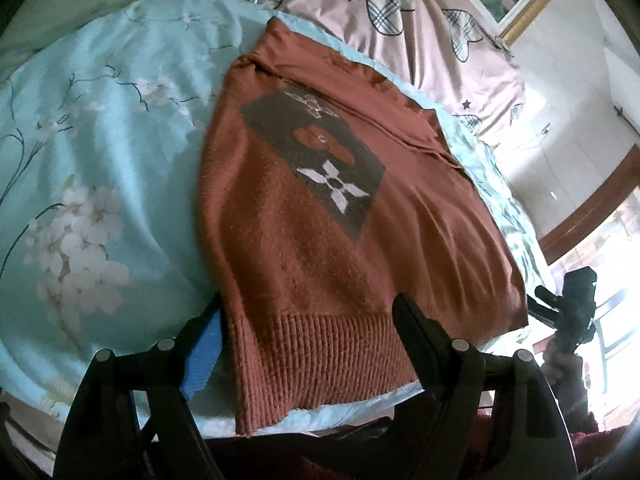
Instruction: Fold small clothes
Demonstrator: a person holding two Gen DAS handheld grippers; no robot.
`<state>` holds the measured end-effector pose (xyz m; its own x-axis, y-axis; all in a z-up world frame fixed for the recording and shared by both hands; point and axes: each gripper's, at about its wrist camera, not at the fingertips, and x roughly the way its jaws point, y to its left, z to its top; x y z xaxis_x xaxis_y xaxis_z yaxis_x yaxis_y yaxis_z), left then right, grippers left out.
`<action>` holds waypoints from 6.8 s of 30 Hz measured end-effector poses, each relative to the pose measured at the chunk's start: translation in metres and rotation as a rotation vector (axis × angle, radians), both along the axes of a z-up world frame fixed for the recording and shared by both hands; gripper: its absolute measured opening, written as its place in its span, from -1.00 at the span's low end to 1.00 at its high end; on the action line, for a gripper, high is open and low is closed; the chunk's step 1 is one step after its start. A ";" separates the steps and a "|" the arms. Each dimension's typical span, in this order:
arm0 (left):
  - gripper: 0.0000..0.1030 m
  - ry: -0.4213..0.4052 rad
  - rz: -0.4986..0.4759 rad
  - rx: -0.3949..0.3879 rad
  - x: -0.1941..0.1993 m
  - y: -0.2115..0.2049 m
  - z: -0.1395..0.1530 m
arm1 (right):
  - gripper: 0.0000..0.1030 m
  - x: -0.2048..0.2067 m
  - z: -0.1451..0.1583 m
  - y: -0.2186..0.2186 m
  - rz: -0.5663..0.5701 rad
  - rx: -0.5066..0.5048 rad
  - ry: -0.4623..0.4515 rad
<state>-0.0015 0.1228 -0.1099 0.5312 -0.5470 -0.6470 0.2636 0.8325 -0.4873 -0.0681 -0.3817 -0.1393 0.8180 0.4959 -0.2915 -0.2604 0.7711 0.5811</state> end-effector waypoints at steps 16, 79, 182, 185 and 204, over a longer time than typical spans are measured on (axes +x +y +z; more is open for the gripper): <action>-0.82 0.045 0.090 -0.018 0.001 0.037 -0.012 | -0.51 -0.018 0.002 -0.018 -0.012 -0.056 0.019; -0.87 -0.136 0.221 0.071 0.360 -0.045 0.070 | -0.60 0.306 0.167 -0.068 -0.282 -0.132 0.011; -0.87 -0.351 0.032 0.237 0.211 -0.241 0.049 | -0.30 0.411 0.178 0.130 0.289 -0.109 0.133; -0.87 -0.343 0.029 0.239 0.209 -0.242 0.051 | -0.72 0.401 0.195 0.129 0.276 -0.124 0.080; -0.86 -0.338 -0.288 0.101 0.192 -0.381 0.083 | -0.73 0.305 0.182 -0.058 -0.017 -0.181 0.029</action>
